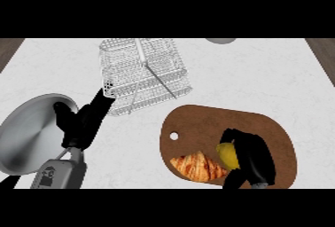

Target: Pick the lemon from the cutting board and place it in the tiered basket

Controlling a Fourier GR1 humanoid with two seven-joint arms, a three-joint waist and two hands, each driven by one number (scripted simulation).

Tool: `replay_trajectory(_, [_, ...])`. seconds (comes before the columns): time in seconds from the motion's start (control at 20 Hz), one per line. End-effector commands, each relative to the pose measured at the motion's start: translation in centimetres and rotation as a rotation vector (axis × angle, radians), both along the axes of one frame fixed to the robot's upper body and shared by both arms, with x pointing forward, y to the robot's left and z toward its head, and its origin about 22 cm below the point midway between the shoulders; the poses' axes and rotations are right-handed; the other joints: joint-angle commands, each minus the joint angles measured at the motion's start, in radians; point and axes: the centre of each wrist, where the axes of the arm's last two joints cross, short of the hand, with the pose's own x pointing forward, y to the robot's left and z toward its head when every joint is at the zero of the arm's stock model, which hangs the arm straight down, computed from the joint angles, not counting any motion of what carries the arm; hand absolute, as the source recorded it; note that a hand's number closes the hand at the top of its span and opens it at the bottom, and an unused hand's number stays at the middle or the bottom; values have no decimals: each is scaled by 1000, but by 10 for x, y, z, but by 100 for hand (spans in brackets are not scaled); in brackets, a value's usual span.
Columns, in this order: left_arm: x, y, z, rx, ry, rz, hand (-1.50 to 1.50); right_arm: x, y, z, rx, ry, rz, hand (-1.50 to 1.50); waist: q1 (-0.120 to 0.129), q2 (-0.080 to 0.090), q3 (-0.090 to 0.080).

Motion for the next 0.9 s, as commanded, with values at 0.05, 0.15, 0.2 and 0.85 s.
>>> replay_trajectory(0.05, [-1,5,-10,9,-2,2,0,12,36,11,-139,125,17,150,3,18,20])
replay_trajectory(0.15, [-13,-9,-9,-3,-11,10,0,29,20,24,-42,110,6,150,3,17,22])
replay_trajectory(0.2, [-3,10,-5,-11,7,3,0,21,25,36,-61,113,12,150,-1,17,22])
replay_trajectory(0.85, [-2,1,0,-9,14,5,0,-45,22,191,313,-283,-4,150,-2,14,21])
